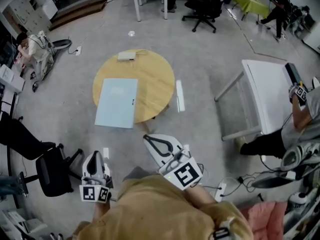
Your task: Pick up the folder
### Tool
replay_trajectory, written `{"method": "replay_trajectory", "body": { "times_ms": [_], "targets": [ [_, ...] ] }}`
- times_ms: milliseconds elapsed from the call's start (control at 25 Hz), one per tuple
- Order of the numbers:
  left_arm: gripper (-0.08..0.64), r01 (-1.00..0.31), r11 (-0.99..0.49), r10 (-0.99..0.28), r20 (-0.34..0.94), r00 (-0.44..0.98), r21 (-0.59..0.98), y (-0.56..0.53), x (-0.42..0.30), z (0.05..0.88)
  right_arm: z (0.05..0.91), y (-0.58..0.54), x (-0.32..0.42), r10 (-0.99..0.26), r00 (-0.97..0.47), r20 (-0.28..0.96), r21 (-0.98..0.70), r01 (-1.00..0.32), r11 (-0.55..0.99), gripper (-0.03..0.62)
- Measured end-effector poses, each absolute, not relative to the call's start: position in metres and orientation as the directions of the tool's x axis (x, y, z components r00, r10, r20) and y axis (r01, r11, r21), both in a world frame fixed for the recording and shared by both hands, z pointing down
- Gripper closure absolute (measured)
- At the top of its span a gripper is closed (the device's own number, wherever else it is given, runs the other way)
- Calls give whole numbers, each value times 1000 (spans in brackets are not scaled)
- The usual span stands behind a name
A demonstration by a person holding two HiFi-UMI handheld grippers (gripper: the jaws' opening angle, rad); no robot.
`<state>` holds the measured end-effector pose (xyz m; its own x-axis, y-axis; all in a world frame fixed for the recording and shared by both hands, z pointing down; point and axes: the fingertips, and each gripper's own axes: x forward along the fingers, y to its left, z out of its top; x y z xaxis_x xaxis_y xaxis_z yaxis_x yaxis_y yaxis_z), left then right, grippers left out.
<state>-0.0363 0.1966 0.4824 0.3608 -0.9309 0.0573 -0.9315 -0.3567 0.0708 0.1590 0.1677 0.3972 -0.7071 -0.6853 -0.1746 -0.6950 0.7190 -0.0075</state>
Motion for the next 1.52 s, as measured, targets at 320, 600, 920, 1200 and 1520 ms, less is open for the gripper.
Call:
{"method": "replay_trajectory", "body": {
  "times_ms": [320,600,920,1200,1520],
  "targets": [
    [557,-943,-314,-940,101,326,112,195,-48,496,402,157,152,-688,-707,-162,-33,-693,720,595],
    [557,-930,-290,-930,164,330,224,157,-71,549,414,130,143,-708,-697,-112,-27,-710,704,595],
    [557,-927,-195,-912,287,292,322,104,-123,615,404,95,116,-724,-685,-80,-1,-726,688,595],
    [557,-883,-190,-892,300,338,430,57,-152,638,409,54,66,-706,-706,-58,7,-707,707,595],
    [557,-832,-151,-864,339,373,533,11,-210,665,398,-3,1,-698,-715,-39,43,-699,714,595]
  ]
}}
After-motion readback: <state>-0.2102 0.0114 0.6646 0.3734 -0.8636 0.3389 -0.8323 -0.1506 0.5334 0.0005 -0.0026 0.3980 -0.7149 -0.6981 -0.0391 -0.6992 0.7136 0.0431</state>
